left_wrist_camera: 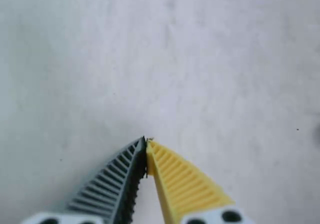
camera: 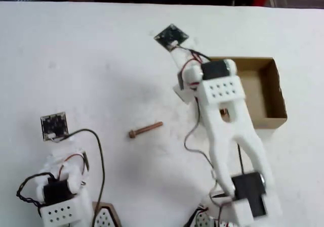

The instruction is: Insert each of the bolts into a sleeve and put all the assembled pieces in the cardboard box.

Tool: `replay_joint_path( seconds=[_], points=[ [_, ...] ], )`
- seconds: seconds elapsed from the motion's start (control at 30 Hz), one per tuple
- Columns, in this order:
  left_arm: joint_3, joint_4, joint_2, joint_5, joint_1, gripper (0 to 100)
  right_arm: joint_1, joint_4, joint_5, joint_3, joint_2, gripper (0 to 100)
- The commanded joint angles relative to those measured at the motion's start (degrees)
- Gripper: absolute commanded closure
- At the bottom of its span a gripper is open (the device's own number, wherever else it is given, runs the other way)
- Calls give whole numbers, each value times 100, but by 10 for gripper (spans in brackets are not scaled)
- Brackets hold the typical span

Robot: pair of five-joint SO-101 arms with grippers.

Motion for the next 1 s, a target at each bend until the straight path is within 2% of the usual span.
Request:
replay_joint_path(
  seconds=[0.0,0.2,0.33,0.67,0.97],
  points=[
    [-9,70,-48,62,-31,976,22,409,35,-114,-989,981],
    [-9,70,-48,62,-31,976,22,1112,26,-97,-2000,981],
    [-9,62,-48,62,-31,976,22,1156,26,466,-2721,981],
    [-9,62,-48,62,-31,976,31,338,26,2629,-4884,981],
    [-9,62,-48,62,-31,975,22,-769,26,4448,-6026,981]
  ],
)
